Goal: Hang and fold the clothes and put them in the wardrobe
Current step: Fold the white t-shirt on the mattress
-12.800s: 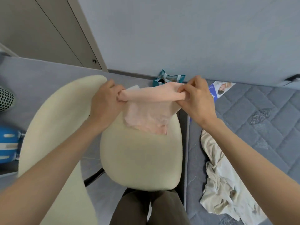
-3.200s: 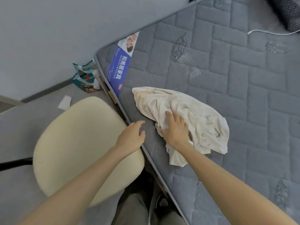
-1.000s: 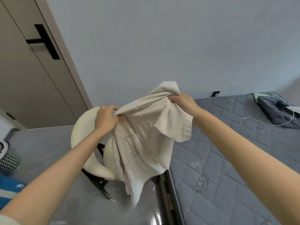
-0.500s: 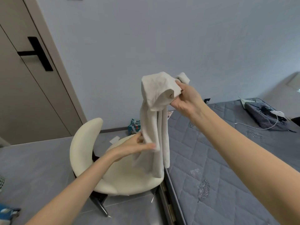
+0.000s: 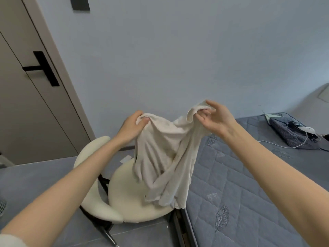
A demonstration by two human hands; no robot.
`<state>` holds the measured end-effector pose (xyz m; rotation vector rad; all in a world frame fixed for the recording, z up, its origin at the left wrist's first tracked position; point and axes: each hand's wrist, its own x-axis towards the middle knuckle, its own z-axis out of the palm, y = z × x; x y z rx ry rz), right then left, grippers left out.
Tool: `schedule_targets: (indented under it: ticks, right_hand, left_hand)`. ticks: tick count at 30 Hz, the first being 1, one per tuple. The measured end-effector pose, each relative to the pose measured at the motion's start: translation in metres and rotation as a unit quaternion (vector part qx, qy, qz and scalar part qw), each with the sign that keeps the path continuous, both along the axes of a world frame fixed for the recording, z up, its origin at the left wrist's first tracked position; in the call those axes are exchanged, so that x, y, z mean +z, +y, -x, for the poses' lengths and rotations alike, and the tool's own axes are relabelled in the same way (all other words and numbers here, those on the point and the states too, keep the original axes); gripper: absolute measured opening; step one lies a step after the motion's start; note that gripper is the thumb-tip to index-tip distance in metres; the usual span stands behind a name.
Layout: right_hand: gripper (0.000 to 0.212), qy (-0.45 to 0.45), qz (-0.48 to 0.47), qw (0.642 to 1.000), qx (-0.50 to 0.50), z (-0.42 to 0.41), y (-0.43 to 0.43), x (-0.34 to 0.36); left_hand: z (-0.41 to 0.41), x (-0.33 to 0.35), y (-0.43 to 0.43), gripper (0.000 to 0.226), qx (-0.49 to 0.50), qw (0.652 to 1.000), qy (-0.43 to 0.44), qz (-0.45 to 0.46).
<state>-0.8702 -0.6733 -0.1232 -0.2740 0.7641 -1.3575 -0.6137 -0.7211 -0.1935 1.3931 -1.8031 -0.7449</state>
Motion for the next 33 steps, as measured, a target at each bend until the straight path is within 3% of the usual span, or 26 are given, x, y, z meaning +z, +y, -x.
schedule_targets:
  ticks: [2, 3, 4, 6, 8, 9, 12, 16, 20, 26, 31, 33]
  right_hand:
    - [0.007, 0.126, -0.007, 0.99, 0.057, 0.0, 0.003, -0.007]
    - [0.016, 0.207, 0.008, 0.974, 0.089, -0.002, 0.005, -0.008]
    - [0.03, 0.301, 0.038, 0.945, 0.125, -0.004, 0.006, -0.009]
    - [0.05, 0.481, 0.109, 0.847, 0.197, -0.011, 0.011, -0.011]
    - [0.051, 0.572, 0.152, 0.77, 0.24, -0.019, 0.016, -0.013]
    - [0.045, 0.579, 0.169, 0.757, 0.252, -0.023, 0.018, -0.016]
    - [0.026, 0.565, 0.22, 0.752, 0.258, -0.031, 0.021, -0.016]
    - [0.009, 0.605, 0.287, 0.725, 0.161, -0.039, 0.016, -0.001]
    - [0.005, 0.621, 0.337, 0.699, 0.108, -0.044, 0.014, 0.016]
    - [0.01, 0.565, 0.348, 0.745, 0.068, -0.035, 0.013, 0.032]
    - [0.008, 0.532, 0.298, 0.793, -0.012, -0.02, 0.012, 0.028]
    - [0.009, 0.532, 0.282, 0.798, -0.027, -0.011, 0.012, 0.023]
  left_hand:
    - [0.014, 0.024, 0.002, 0.018, -0.047, 0.998, 0.031, 0.004]
    - [0.021, 0.033, 0.004, 0.018, -0.076, 0.996, 0.04, -0.001]
    - [0.029, 0.041, 0.007, 0.017, -0.105, 0.994, 0.036, -0.004]
    - [0.043, 0.05, 0.014, 0.015, -0.147, 0.989, 0.018, -0.005]
    - [0.052, 0.057, 0.02, 0.017, -0.162, 0.986, 0.028, -0.002]
    - [0.055, 0.061, 0.022, 0.021, -0.165, 0.985, 0.039, -0.001]
    - [0.054, 0.073, 0.023, 0.02, -0.163, 0.985, 0.054, 0.005]
    - [0.042, 0.069, 0.024, 0.028, -0.085, 0.991, 0.098, 0.021]
    - [0.028, 0.037, 0.031, 0.034, -0.092, 0.986, 0.122, -0.069]
    - [0.028, -0.023, 0.044, 0.023, -0.137, 0.981, 0.047, -0.128]
    - [0.025, -0.049, 0.034, 0.008, -0.033, 0.992, -0.031, -0.12]
    - [0.021, -0.05, 0.031, 0.023, -0.005, 0.993, -0.032, -0.113]
